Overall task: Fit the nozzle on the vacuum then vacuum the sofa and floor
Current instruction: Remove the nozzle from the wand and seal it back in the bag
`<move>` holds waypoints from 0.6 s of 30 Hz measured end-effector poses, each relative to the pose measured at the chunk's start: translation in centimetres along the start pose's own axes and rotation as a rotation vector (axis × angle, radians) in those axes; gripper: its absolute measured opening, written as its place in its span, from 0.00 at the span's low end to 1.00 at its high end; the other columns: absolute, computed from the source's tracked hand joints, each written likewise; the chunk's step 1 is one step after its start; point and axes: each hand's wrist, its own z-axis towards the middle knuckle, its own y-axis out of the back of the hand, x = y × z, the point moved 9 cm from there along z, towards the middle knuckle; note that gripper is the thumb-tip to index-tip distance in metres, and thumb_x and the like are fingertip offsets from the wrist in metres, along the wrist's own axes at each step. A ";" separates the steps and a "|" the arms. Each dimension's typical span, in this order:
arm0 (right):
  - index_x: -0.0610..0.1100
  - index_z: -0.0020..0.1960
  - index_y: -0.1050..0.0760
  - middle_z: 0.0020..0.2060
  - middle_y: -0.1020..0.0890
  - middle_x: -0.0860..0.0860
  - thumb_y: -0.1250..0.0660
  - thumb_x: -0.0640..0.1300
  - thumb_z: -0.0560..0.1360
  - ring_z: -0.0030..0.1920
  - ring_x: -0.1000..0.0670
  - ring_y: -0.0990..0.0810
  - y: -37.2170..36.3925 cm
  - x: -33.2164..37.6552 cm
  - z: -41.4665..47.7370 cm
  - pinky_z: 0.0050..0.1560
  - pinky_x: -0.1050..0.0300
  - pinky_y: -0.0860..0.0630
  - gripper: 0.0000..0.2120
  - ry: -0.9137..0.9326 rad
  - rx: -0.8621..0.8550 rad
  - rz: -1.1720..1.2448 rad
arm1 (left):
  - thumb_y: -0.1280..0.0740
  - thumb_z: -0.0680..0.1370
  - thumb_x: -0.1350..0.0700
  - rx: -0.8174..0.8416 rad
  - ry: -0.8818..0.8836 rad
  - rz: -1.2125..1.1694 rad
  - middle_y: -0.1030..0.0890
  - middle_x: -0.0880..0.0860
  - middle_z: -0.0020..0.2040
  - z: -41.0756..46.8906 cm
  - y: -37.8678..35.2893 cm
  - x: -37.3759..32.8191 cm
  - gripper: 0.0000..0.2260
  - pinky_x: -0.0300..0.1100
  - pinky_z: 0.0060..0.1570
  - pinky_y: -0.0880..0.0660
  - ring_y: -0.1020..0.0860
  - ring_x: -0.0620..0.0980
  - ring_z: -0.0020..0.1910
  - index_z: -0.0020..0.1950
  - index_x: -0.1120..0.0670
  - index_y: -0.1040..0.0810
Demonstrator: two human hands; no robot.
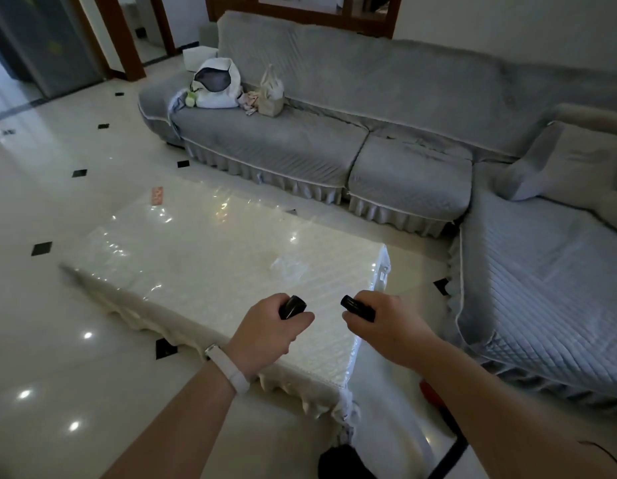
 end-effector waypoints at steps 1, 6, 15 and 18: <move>0.45 0.40 0.27 0.29 0.27 0.53 0.33 0.52 0.77 0.28 0.54 0.32 -0.1 -0.5 1.4 0.31 0.62 0.34 0.13 0.000 0.004 0.017 | 0.29 0.76 0.52 -0.007 0.021 -0.005 0.25 0.54 0.31 1.2 -0.1 0.2 0.14 0.36 0.27 0.29 0.26 0.50 0.26 0.40 0.60 0.29; 0.48 0.35 0.32 0.26 0.32 0.54 0.32 0.51 0.76 0.25 0.54 0.35 -1.0 -3.3 10.3 0.29 0.61 0.36 0.15 -0.012 0.044 0.176 | 0.29 0.76 0.51 -0.062 0.162 -0.080 0.23 0.53 0.31 8.4 -0.6 1.2 0.15 0.40 0.31 0.27 0.23 0.50 0.27 0.46 0.63 0.26; 0.47 0.33 0.34 0.26 0.32 0.55 0.32 0.50 0.75 0.25 0.54 0.36 0.0 -8.5 26.4 0.30 0.58 0.36 0.16 -0.096 0.140 0.298 | 0.30 0.77 0.49 -0.161 0.332 -0.092 0.21 0.54 0.34 23.7 -2.9 1.0 0.13 0.47 0.36 0.26 0.22 0.48 0.28 0.47 0.58 0.23; 0.47 0.34 0.33 0.27 0.31 0.54 0.33 0.51 0.75 0.27 0.52 0.34 0.2 -9.4 30.3 0.31 0.56 0.35 0.15 -0.102 0.170 0.257 | 0.30 0.77 0.48 -0.163 0.331 -0.044 0.21 0.53 0.35 27.2 -2.9 1.4 0.12 0.46 0.37 0.24 0.21 0.48 0.29 0.47 0.57 0.23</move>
